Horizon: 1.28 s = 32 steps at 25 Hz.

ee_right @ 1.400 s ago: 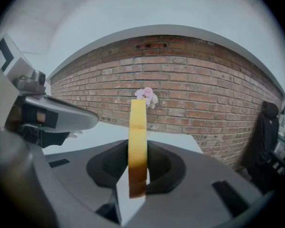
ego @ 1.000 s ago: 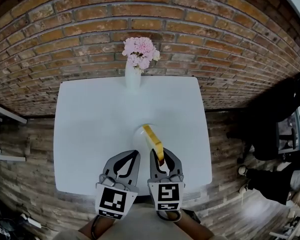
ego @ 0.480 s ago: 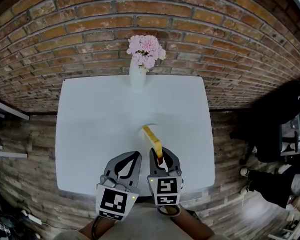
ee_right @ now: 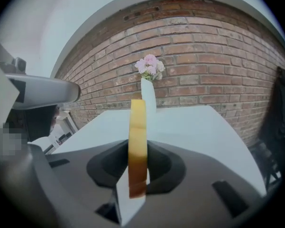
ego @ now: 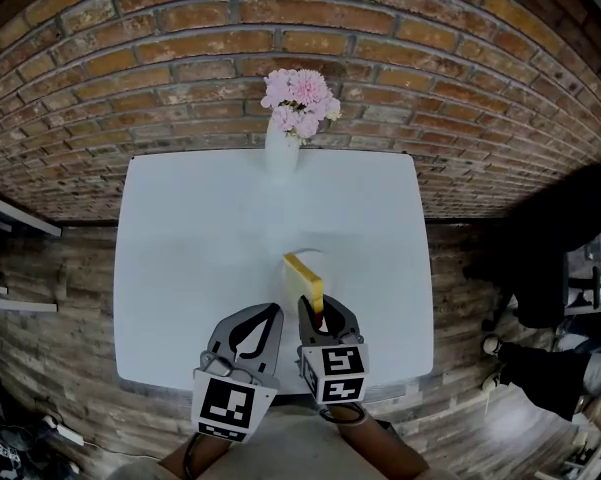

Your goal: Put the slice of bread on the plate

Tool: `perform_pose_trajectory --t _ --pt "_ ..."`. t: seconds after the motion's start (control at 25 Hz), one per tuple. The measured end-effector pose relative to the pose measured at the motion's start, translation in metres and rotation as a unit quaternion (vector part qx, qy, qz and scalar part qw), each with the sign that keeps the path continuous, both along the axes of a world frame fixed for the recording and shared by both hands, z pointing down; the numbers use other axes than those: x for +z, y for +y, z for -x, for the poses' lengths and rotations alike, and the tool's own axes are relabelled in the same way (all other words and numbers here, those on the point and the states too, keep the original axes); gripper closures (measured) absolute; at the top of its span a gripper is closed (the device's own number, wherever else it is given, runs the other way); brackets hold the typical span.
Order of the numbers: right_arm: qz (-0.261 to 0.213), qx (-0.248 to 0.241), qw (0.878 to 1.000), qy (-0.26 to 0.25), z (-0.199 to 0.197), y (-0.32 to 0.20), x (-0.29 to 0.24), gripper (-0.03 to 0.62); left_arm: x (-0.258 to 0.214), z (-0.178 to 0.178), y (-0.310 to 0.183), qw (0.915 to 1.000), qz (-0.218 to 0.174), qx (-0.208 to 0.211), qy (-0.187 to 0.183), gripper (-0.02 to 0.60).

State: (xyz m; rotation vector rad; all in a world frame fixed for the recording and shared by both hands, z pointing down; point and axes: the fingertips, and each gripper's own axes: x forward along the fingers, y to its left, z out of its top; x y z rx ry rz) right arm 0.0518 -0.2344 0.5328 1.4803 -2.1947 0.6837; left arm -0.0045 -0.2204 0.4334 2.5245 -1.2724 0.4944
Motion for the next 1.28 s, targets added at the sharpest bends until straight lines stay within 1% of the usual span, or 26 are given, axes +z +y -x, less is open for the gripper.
perform_pose_trajectory --t 0.16,0.36,0.64,0.88,1.04,1.12,1.28 --pt "0.026 0.011 0.999 -0.040 0.000 -0.003 0.007 0.502 0.001 0.003 -0.003 1.0000 0.001 -0.005 -0.002 0.572" --pt "0.061 0.033 0.993 -0.096 -0.002 -0.008 0.018 0.502 0.002 0.005 -0.005 1.0000 0.003 -0.009 -0.004 0.572" --pt "0.089 0.046 0.984 -0.146 -0.006 -0.015 0.030 0.502 0.004 0.007 -0.008 0.9999 0.004 -0.013 -0.010 0.572" --pt "0.098 0.056 0.980 -0.162 -0.013 -0.020 0.040 0.502 0.006 0.008 -0.009 0.9998 0.004 -0.014 -0.013 0.572" --pt "0.100 0.049 0.979 -0.170 -0.015 -0.023 0.042 0.497 0.006 0.007 -0.008 0.9998 0.006 -0.014 -0.010 0.572" --pt "0.097 0.045 0.981 -0.161 -0.017 -0.024 0.043 0.490 0.006 0.008 -0.008 0.9999 0.006 -0.014 -0.009 0.572" --pt "0.092 0.041 0.987 -0.127 -0.018 -0.024 0.047 0.476 0.005 0.010 -0.008 0.9999 0.004 -0.015 -0.008 0.572"
